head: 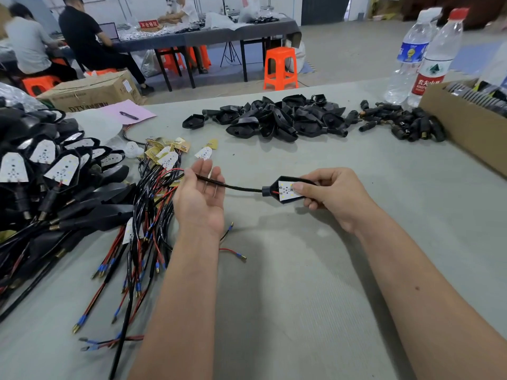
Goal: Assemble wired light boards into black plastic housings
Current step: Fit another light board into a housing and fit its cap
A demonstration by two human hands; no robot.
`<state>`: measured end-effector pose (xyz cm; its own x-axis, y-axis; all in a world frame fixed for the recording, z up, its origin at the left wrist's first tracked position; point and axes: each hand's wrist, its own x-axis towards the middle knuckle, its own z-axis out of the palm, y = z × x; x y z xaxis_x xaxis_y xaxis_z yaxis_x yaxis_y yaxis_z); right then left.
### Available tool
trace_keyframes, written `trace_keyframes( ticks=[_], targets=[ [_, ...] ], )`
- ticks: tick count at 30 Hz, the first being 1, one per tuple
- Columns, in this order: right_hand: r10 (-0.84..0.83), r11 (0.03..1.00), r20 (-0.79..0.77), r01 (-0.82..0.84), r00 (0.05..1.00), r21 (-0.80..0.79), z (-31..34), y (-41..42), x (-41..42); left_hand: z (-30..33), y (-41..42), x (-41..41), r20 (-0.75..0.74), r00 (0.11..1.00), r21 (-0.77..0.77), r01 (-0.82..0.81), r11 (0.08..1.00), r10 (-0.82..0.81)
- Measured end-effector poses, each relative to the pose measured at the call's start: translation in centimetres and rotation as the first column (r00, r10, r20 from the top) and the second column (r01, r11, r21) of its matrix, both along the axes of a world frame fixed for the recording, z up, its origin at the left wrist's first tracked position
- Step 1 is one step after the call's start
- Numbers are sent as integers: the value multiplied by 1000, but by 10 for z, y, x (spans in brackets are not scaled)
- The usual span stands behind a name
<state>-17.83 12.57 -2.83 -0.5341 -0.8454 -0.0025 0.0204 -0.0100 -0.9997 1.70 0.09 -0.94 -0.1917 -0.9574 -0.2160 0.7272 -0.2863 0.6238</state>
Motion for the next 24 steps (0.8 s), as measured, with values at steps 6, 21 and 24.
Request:
trace_keyframes(
  ticks=[6,21,24],
  targets=[
    [53,992,-105,-40,993,117,4,13,-11,1,-4,5,-105,994,9,-19,1000,20],
    [-12,999,83,16,996,-52,4,12,-6,-7,9,-9,-322,941,79,131,988,-99],
    [17,1000,22,-16,1000,-19,4,13,-3,-6,8,-9,-321,942,55,121,991,-97]
  ],
)
